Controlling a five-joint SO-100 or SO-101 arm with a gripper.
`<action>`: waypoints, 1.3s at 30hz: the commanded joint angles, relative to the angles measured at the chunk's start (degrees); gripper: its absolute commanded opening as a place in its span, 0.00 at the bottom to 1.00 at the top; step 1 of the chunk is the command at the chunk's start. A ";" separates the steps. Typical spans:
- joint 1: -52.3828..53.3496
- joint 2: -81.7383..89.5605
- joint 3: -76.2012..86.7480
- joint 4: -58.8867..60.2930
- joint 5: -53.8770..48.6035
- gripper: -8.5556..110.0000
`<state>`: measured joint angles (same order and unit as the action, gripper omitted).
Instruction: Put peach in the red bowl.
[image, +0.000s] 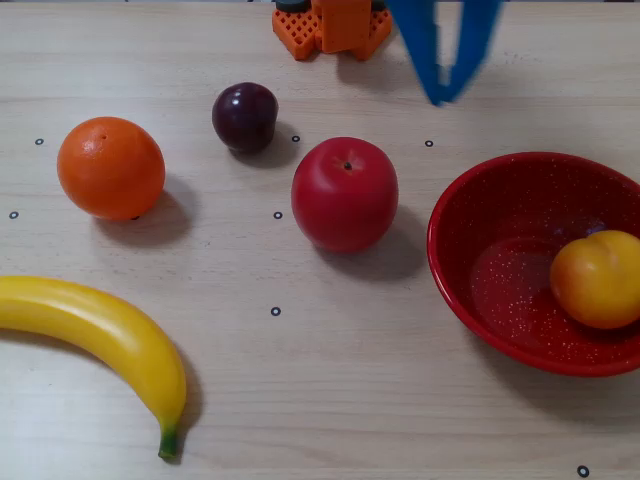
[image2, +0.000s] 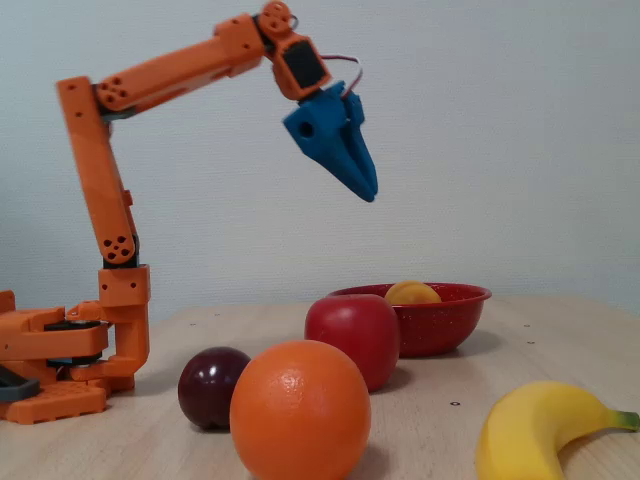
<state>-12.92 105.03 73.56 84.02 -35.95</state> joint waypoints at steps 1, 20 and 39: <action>2.46 8.96 -0.09 -2.37 1.76 0.07; 12.48 48.52 35.33 -2.81 8.70 0.07; 16.00 83.94 63.81 3.78 14.68 0.07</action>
<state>0.26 186.86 137.99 87.63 -22.68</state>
